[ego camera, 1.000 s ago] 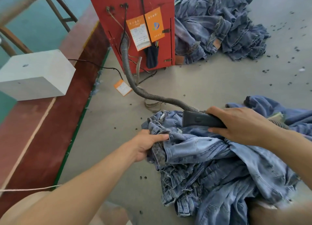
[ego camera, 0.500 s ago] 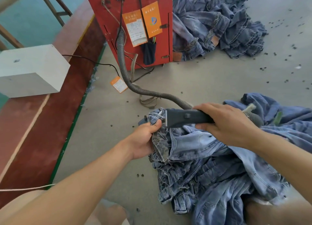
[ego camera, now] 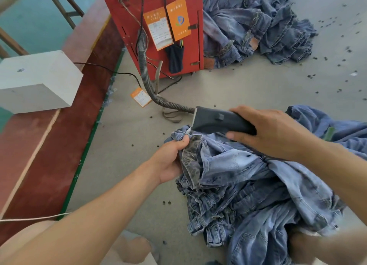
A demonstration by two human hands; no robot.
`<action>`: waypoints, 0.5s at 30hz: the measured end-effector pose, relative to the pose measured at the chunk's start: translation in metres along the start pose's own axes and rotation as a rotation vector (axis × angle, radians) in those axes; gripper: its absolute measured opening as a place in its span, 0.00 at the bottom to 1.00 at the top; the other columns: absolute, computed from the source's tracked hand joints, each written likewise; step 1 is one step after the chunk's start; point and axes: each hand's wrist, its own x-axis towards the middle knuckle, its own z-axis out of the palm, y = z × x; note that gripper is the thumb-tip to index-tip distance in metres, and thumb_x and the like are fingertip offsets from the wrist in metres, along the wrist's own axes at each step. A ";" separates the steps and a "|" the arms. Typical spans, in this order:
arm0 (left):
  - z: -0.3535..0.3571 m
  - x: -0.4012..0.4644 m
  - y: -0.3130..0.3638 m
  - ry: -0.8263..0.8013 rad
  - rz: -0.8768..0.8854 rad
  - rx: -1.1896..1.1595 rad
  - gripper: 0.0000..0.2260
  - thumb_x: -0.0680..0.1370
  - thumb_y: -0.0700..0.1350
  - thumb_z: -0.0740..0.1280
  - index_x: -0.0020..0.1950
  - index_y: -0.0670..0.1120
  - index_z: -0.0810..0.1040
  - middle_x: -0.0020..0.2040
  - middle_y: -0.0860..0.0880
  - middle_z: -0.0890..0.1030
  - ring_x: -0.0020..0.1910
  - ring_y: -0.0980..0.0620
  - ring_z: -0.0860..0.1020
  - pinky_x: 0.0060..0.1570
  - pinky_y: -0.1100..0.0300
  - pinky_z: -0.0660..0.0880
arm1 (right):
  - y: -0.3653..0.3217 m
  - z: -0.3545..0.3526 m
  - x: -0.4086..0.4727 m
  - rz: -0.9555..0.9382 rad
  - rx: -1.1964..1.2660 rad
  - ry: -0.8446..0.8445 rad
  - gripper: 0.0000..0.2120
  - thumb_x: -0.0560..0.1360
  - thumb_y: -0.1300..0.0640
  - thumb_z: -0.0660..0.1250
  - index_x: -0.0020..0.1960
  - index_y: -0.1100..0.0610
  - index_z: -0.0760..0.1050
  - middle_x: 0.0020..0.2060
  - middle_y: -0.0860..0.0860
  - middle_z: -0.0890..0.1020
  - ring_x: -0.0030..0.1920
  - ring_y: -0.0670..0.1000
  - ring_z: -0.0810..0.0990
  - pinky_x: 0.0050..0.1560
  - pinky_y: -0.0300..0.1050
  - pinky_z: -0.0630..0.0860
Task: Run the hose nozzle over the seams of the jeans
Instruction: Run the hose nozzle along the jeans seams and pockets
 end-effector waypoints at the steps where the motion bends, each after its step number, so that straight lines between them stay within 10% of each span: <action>1: 0.000 0.001 0.000 0.060 0.014 -0.010 0.15 0.86 0.46 0.60 0.67 0.39 0.78 0.59 0.39 0.85 0.55 0.42 0.86 0.44 0.52 0.84 | 0.001 -0.005 -0.003 0.021 -0.025 0.004 0.20 0.75 0.28 0.59 0.62 0.37 0.67 0.36 0.40 0.79 0.35 0.42 0.77 0.37 0.50 0.77; 7: 0.009 0.005 -0.010 0.196 0.016 -0.116 0.14 0.86 0.43 0.61 0.68 0.37 0.77 0.60 0.36 0.84 0.51 0.40 0.85 0.40 0.49 0.84 | -0.013 0.012 -0.026 0.083 -0.153 -0.218 0.25 0.71 0.21 0.48 0.53 0.37 0.67 0.34 0.41 0.78 0.30 0.43 0.77 0.29 0.38 0.73; 15: 0.015 0.004 -0.017 0.134 0.021 -0.147 0.16 0.86 0.46 0.61 0.69 0.39 0.78 0.61 0.39 0.84 0.57 0.41 0.85 0.46 0.49 0.84 | 0.001 0.013 0.004 0.372 0.075 -0.057 0.15 0.80 0.34 0.62 0.48 0.46 0.73 0.32 0.46 0.79 0.30 0.45 0.77 0.29 0.44 0.68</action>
